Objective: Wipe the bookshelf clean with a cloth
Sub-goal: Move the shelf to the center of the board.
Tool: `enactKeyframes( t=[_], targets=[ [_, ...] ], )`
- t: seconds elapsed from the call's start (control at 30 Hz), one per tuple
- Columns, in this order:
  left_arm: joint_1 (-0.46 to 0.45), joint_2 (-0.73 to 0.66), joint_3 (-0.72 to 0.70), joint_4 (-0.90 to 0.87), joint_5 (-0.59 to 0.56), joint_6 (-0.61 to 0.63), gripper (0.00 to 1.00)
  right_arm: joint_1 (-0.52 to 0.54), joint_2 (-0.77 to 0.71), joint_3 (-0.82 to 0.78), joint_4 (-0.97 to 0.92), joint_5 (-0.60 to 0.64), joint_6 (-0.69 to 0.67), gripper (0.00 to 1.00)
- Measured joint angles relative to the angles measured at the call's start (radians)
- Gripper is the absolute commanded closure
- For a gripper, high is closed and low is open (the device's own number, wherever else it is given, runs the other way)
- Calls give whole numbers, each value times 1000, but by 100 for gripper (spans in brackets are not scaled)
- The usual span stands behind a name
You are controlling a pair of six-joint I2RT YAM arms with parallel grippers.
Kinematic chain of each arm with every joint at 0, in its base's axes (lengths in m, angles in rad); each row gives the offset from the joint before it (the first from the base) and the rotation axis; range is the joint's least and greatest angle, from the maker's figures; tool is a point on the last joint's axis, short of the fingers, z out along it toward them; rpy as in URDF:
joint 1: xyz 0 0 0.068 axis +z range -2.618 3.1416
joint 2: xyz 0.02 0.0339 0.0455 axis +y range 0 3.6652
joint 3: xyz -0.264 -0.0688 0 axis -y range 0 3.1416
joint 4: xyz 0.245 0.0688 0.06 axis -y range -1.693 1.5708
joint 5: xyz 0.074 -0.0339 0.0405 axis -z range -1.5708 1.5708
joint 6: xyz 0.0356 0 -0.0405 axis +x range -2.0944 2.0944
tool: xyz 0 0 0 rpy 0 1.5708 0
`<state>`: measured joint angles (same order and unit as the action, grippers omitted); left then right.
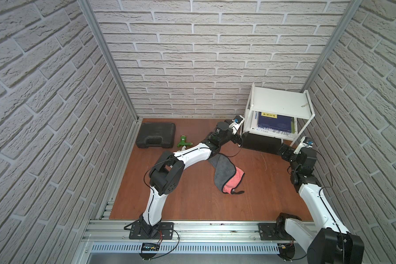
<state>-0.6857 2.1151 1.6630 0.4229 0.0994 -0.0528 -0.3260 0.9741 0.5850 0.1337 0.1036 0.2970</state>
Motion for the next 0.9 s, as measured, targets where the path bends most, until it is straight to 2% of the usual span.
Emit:
enactKeyframes(
  t=[0.2,0.33,0.43,0.5,0.67,0.77,0.9],
  targets=[
    [12,115,228,-61,-47,-3,30,-99,58,3,116,-43,14,1],
    [16,157,326,-121,-13,13,61,-112,151,26,205,-135,-4,1],
    [5,158,325,-131,-2,29,78,-114,254,90,264,-237,-39,1],
    [1,148,292,-105,0,37,82,-114,312,119,329,-292,-55,1],
    [6,66,135,-16,34,-7,100,-109,426,153,448,-398,-106,18],
    [16,-9,22,16,32,-3,100,-84,463,176,460,-436,-150,26],
    [66,-148,-164,39,20,-3,100,11,477,189,455,-441,-214,47]
  ],
)
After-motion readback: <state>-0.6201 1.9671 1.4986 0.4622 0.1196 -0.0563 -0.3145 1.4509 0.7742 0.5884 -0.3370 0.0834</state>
